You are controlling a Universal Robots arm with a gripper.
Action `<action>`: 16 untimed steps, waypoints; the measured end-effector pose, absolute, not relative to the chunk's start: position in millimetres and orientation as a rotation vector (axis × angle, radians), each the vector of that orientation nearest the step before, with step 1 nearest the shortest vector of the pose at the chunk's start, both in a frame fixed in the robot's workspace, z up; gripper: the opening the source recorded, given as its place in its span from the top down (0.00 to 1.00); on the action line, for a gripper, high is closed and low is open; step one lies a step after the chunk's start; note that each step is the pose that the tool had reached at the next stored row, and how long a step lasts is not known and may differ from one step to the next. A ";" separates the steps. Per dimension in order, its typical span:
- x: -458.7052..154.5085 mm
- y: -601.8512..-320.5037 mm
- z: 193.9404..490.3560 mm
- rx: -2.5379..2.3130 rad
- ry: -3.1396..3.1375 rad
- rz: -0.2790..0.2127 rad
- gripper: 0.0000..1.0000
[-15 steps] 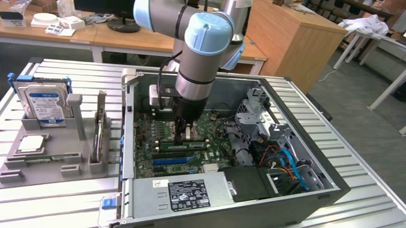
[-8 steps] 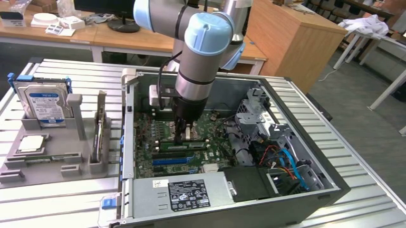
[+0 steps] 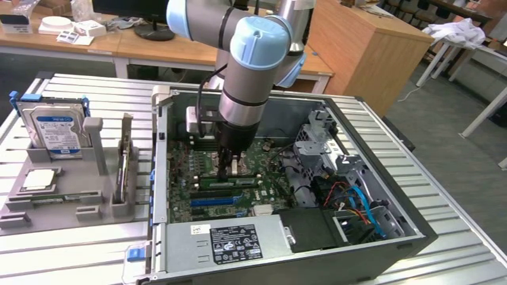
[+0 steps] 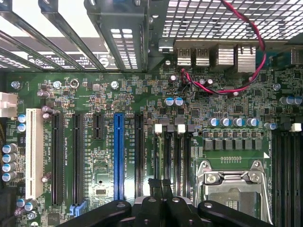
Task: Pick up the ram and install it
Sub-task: 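Press down the ram until it locks into place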
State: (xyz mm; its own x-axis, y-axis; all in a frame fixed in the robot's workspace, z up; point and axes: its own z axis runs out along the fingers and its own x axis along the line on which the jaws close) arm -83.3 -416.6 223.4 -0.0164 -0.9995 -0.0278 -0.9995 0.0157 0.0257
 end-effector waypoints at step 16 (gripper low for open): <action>-83.3 -416.6 222.2 -2.202 2.237 0.059 0.89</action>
